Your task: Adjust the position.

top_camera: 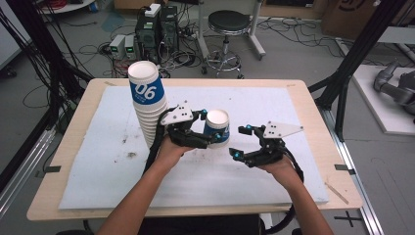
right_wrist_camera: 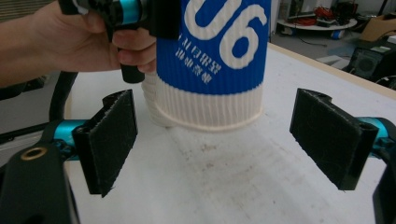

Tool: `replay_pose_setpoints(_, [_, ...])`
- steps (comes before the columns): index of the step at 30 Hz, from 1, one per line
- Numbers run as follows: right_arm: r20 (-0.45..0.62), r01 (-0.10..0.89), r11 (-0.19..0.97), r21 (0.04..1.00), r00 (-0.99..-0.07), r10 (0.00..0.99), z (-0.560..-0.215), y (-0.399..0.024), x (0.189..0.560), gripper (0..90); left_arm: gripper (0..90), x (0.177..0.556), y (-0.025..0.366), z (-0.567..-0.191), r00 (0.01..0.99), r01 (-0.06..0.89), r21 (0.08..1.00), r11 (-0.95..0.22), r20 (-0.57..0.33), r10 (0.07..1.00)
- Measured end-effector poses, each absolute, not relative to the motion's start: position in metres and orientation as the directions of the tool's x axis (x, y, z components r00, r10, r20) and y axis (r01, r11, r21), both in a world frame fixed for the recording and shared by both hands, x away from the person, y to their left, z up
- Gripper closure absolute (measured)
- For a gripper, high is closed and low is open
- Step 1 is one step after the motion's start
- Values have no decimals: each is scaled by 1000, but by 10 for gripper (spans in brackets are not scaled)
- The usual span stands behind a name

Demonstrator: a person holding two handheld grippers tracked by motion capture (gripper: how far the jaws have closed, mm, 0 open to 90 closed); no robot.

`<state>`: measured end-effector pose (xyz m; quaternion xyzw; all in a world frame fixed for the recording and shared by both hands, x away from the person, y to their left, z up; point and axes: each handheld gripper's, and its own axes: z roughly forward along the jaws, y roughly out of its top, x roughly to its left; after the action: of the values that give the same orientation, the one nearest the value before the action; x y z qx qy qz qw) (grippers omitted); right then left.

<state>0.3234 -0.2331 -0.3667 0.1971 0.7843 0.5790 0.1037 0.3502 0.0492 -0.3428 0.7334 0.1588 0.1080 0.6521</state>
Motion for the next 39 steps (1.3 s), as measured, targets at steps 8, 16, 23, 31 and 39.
replay_pose_setpoints(8, [92, 212, 242, 947, -900, 427, -368, -205, 338, 153, 269, 351, 48, -343, 939, 105, 992, -67, -77, 335])
replay_pose_setpoints(16, [2, 142, 364, 921, -933, 359, -361, -209, 336, 303, 238, 349, 49, -340, 950, 134, 985, -107, -97, 296])
replay_pose_setpoints(23, [-67, 76, 472, 878, -958, 277, -348, -214, 332, 310, 192, 349, 43, -329, 971, 135, 968, -210, -88, 221])
replay_pose_setpoints(31, [-123, 38, 576, 816, -964, 237, -350, -216, 329, 308, 294, 350, 36, -334, 985, 127, 952, -279, -87, 151])
replay_pose_setpoints(39, [36, 156, 326, 933, -937, 347, -362, -220, 329, 156, 297, 353, 41, -337, 979, 161, 979, -123, -142, 149])
